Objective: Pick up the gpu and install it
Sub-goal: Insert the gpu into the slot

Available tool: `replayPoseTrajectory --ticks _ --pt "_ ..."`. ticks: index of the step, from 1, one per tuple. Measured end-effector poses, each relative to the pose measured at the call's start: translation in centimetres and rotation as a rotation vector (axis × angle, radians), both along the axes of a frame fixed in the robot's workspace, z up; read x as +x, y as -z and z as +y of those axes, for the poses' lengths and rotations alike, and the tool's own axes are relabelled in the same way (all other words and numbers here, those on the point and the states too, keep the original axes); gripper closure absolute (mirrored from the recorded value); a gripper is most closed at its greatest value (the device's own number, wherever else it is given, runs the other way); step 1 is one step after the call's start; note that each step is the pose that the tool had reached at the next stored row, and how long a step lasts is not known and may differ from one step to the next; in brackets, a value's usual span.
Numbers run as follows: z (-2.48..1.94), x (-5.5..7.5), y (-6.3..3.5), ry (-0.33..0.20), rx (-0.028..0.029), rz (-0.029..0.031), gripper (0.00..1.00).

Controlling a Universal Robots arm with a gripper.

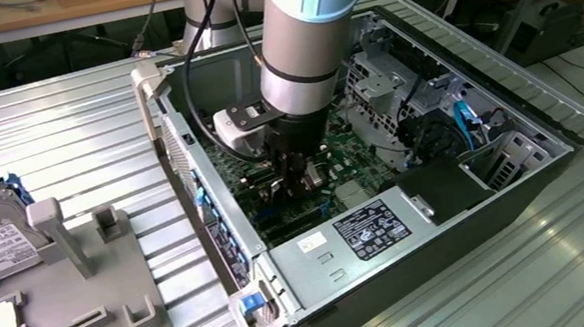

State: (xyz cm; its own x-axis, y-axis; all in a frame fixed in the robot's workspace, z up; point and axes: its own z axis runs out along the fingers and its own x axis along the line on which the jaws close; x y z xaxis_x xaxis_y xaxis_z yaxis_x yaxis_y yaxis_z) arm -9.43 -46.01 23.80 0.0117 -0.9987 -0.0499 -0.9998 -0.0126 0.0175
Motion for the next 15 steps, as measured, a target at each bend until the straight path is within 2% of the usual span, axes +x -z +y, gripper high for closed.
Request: replayPoseTrajectory --ticks 2,4,14,15 --pt "-0.01 -0.01 0.22 0.0 -0.0011 0.0008 0.72" --pt "0.01 -0.01 0.49 0.0 0.0001 0.0003 0.72" --pt "0.01 0.0 0.51 0.0 0.0003 0.0001 0.72" --pt "0.03 0.0 0.58 0.0 0.0018 -0.001 0.72"
